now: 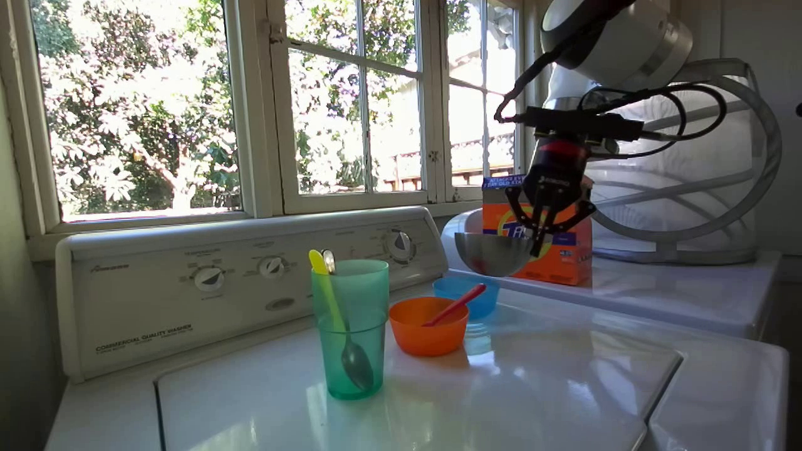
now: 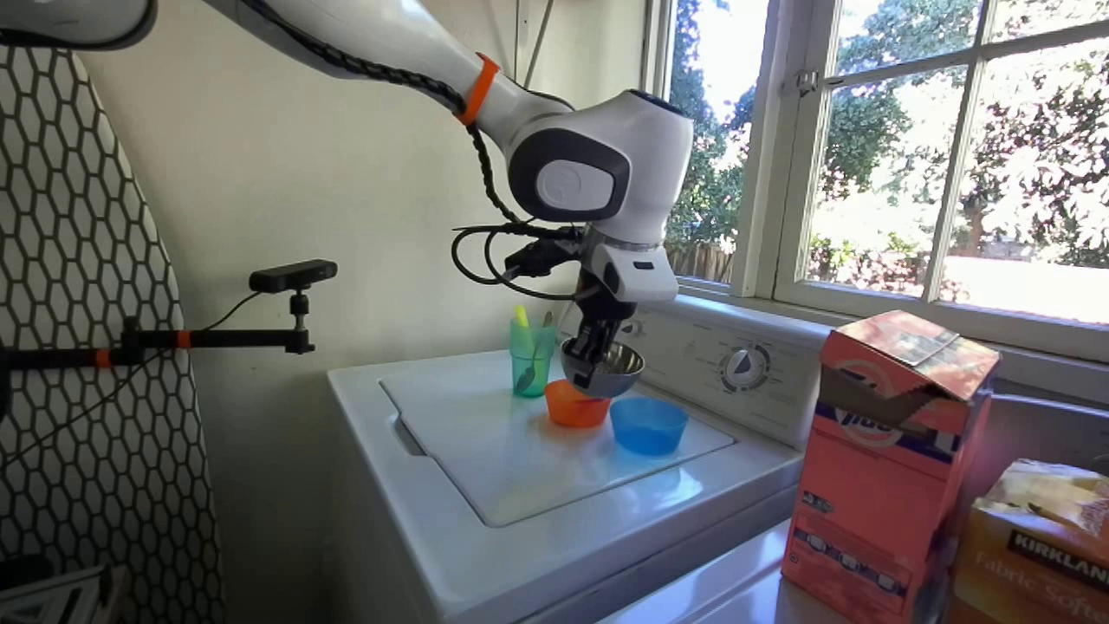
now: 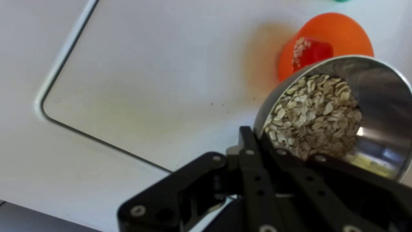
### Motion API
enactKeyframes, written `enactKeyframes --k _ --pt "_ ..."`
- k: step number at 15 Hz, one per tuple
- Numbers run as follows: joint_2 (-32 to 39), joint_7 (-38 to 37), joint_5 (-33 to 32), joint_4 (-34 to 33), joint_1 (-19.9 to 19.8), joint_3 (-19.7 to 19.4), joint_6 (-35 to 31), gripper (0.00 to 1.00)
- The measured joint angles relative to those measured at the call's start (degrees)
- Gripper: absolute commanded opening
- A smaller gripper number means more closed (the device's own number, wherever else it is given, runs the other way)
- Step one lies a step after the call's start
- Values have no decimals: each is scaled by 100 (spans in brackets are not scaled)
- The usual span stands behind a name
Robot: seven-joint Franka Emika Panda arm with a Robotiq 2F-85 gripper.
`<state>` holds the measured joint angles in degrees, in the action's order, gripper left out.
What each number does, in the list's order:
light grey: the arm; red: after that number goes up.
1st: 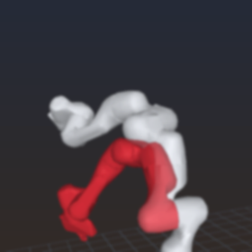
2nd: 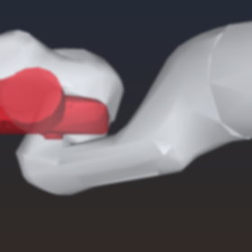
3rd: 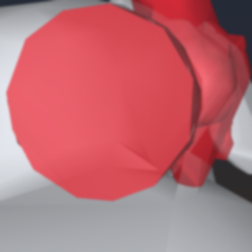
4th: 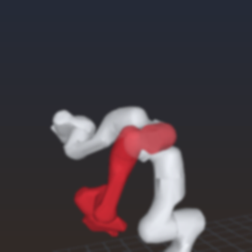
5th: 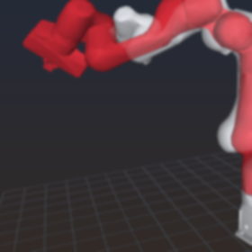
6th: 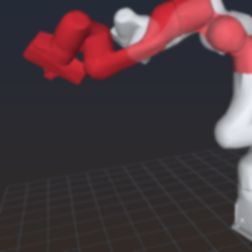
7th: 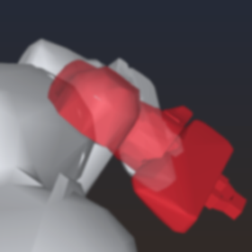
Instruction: Pour the contents in the silver bowl into the blue bowl.
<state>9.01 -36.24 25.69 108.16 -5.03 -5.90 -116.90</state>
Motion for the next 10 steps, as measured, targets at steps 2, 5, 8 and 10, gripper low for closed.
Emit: enactKeyframes --k 2,5,8,10 --pt "90 -194 103 -134 -48 -20 -122 1" --pt "179 -462 92 -266 17 26 -722 1" --pt "235 -560 -220 -324 139 45 -1284 1" --pt "256 -645 -794 -320 207 28 -1594 1"
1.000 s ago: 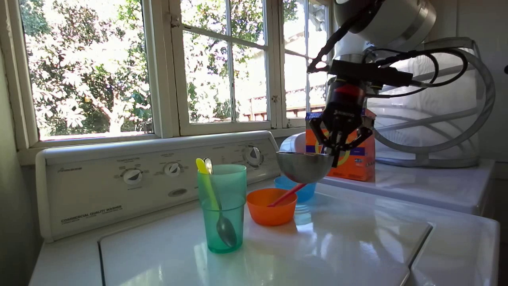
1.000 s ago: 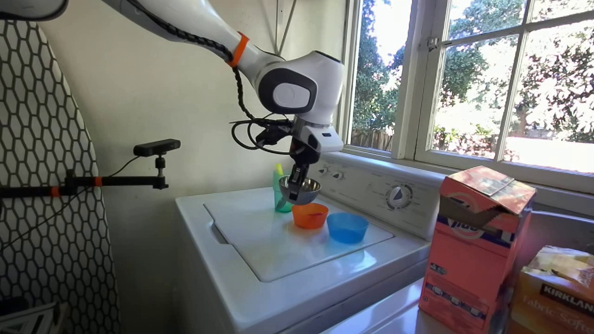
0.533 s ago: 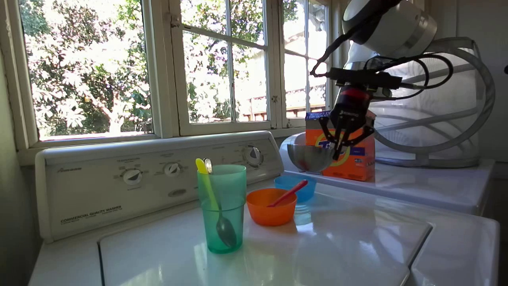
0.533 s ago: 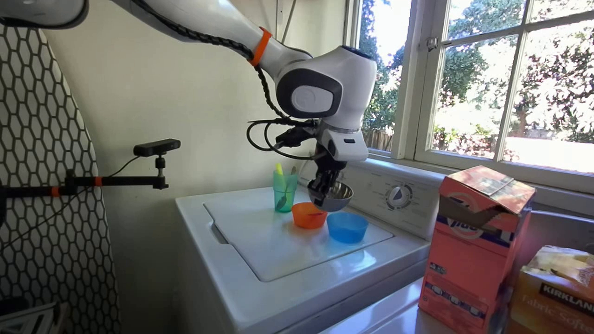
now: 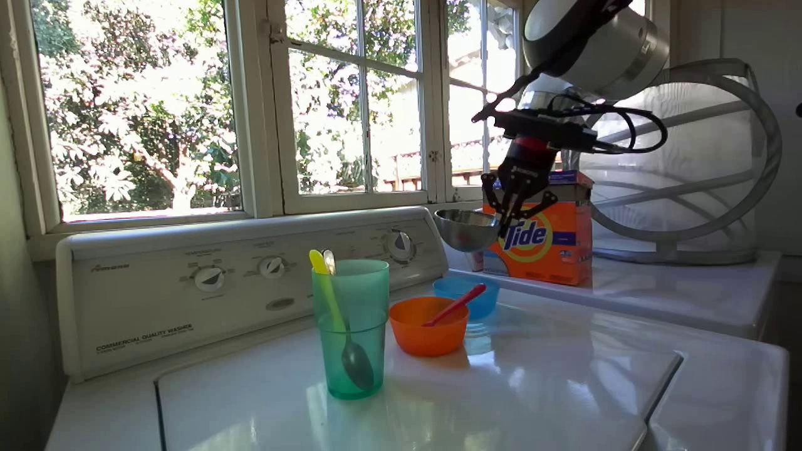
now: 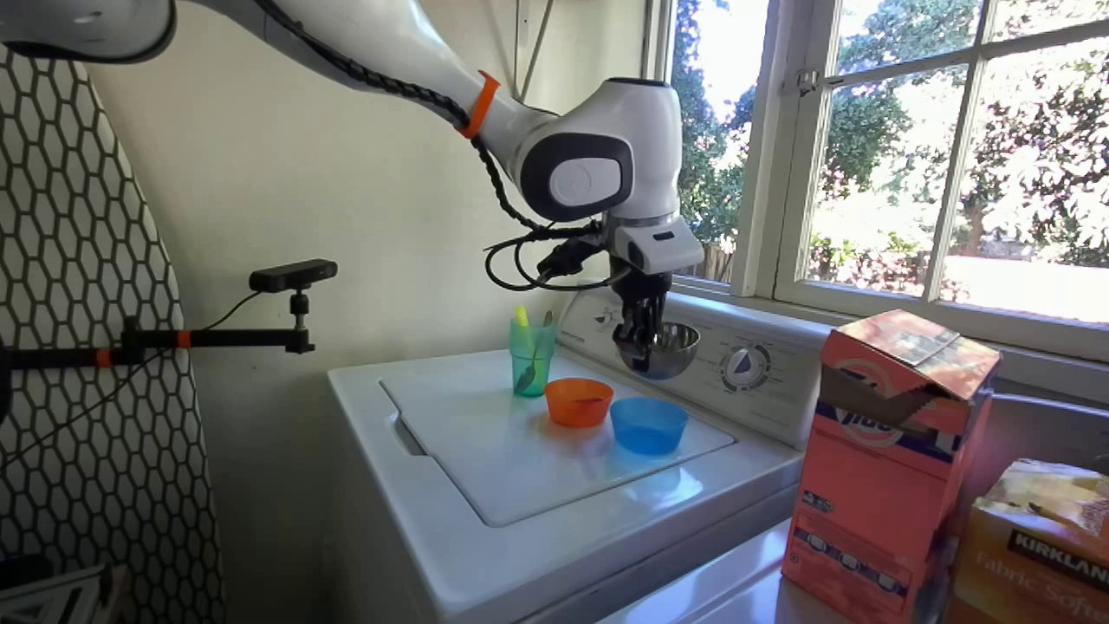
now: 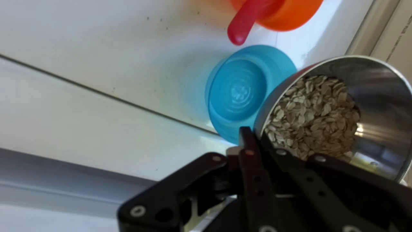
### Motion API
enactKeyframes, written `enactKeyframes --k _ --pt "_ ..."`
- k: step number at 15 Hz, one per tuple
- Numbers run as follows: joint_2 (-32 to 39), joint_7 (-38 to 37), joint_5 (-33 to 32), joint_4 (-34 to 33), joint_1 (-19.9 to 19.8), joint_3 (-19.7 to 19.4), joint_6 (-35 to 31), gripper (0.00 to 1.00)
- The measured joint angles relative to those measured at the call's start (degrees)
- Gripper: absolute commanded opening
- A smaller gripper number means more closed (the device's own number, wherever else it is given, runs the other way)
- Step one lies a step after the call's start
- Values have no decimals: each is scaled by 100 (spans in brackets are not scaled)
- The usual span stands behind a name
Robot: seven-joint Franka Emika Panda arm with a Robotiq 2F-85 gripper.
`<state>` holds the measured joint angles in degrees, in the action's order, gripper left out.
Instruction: Pour the contents in the silver bowl into the blue bowl.
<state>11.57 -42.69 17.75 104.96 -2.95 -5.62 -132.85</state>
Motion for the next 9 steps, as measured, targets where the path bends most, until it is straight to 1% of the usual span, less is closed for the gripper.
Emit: enactKeyframes --k 5,9 --pt "9 -272 -1596 80 100 -122 -598 1" --pt "6 -958 -2994 287 318 -274 -1364 1"
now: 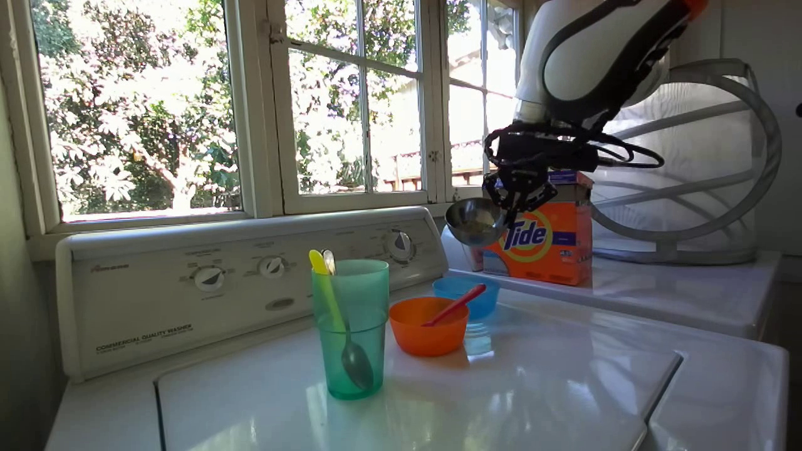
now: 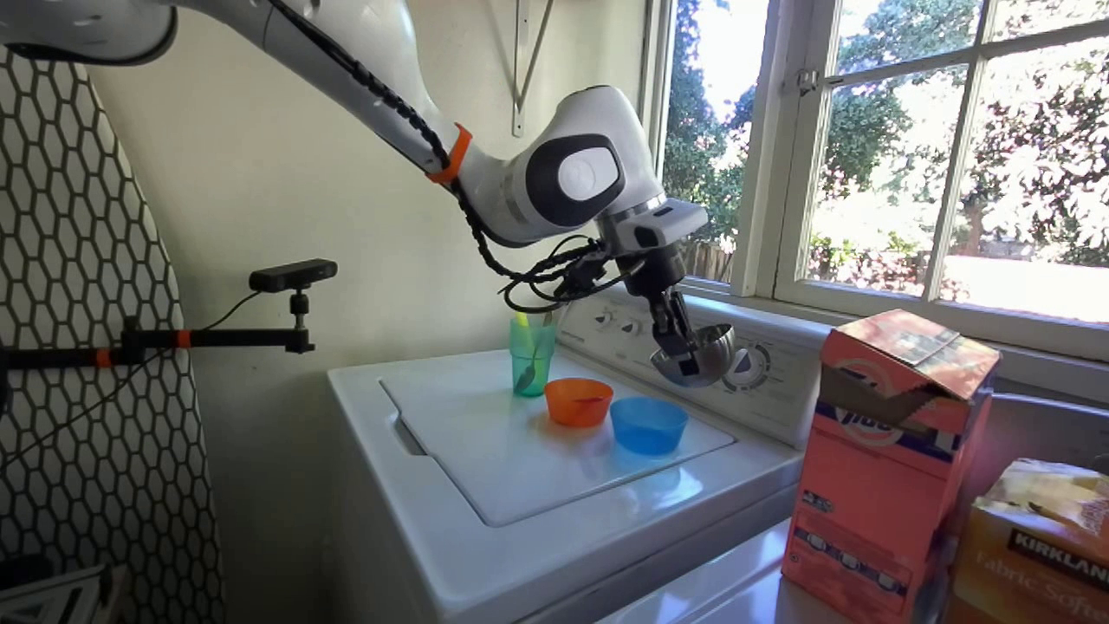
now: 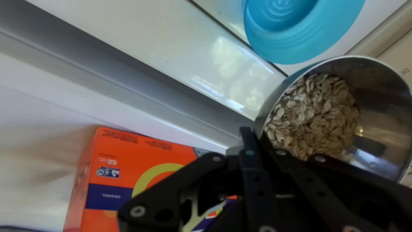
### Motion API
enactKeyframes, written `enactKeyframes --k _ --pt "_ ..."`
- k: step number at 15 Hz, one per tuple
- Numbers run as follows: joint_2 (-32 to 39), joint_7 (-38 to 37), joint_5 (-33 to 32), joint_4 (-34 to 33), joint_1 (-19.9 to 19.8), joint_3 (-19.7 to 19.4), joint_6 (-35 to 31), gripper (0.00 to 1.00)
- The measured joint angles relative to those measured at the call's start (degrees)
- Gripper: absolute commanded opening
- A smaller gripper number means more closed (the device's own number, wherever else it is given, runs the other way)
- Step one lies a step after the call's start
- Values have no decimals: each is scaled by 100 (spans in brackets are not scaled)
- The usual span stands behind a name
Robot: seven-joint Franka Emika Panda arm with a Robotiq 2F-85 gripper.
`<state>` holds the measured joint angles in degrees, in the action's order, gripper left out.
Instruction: Pour the contents in the silver bowl into the blue bowl.
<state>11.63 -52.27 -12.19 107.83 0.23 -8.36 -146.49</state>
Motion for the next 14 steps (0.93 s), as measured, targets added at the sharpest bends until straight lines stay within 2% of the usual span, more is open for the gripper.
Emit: enactKeyframes --k 3,5,7,14 --pt "0 -581 -814 151 206 -64 -274 1" --pt "-1 -831 -1128 243 304 -66 -292 1" --pt "-18 -976 -1285 340 316 -84 -312 4" --pt "-36 -1075 -1297 410 267 -180 -345 1"
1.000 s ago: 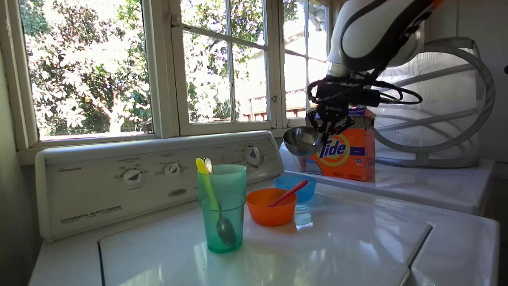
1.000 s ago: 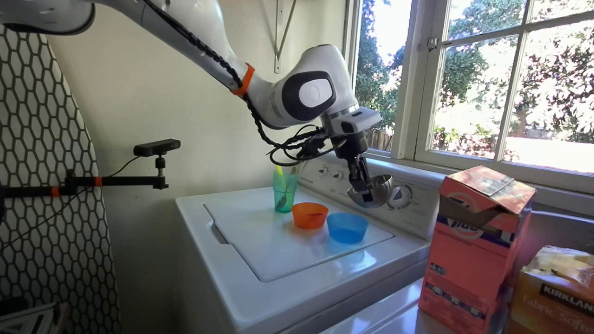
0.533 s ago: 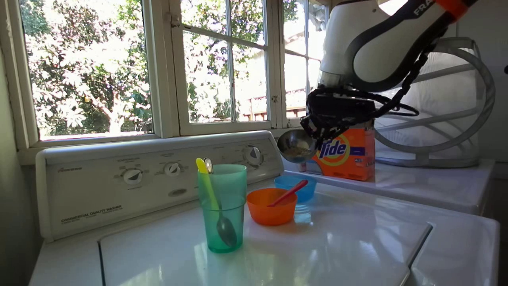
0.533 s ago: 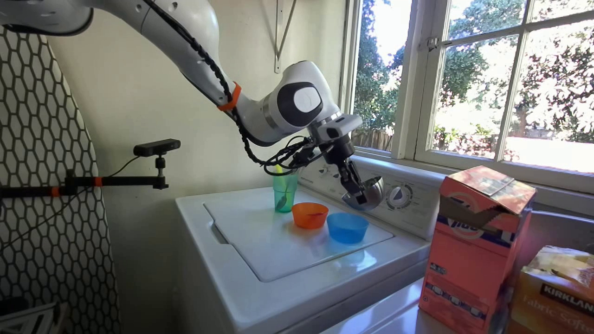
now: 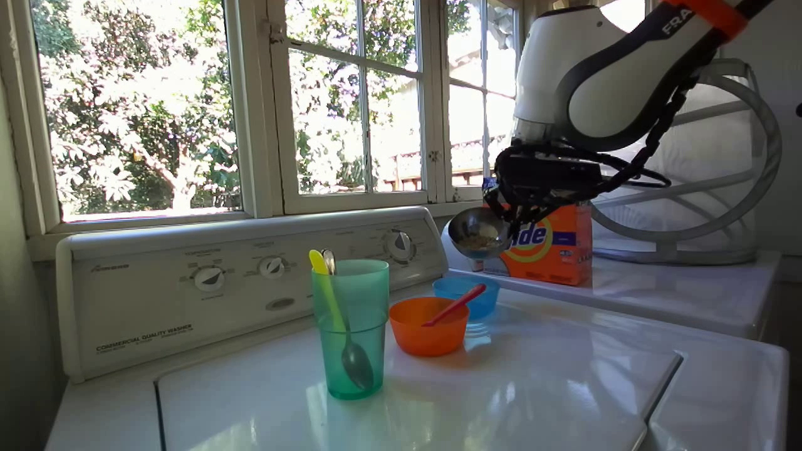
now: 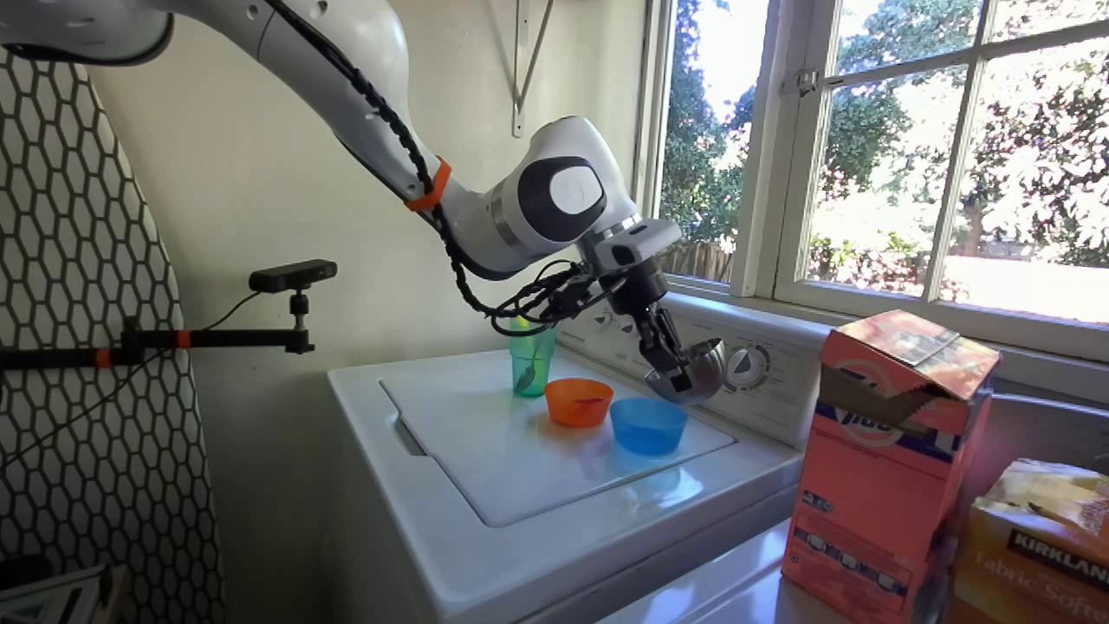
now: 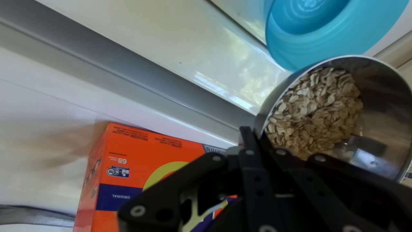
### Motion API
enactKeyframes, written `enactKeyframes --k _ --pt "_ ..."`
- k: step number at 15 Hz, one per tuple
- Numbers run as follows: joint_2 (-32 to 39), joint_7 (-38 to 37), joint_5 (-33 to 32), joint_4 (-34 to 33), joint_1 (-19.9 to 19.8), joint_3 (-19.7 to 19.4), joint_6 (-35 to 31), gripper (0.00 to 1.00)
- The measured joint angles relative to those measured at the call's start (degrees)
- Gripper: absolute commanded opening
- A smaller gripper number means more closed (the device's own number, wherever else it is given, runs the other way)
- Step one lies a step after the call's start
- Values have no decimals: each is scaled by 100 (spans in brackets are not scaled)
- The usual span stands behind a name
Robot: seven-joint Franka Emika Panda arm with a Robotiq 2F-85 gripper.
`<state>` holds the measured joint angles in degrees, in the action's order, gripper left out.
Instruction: Pour the contents in the silver bowl into the blue bowl.
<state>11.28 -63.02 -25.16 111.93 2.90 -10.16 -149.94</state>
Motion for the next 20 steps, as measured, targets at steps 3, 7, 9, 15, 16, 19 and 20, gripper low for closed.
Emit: enactKeyframes --k 3,7,9,15,16,19,20 --pt "-1 -158 -342 -2 22 -45 6 1" --pt "-56 -875 -1506 20 105 -136 10 1" --pt "-143 -1284 -2182 99 182 -140 22 1" --pt "-432 -2079 -3627 396 443 41 518 1" --pt "-465 -2155 -3798 425 430 135 673 1" --pt "-503 -2360 -4175 456 396 397 1126 1" --pt "-502 -2449 -4291 459 388 479 1265 1"
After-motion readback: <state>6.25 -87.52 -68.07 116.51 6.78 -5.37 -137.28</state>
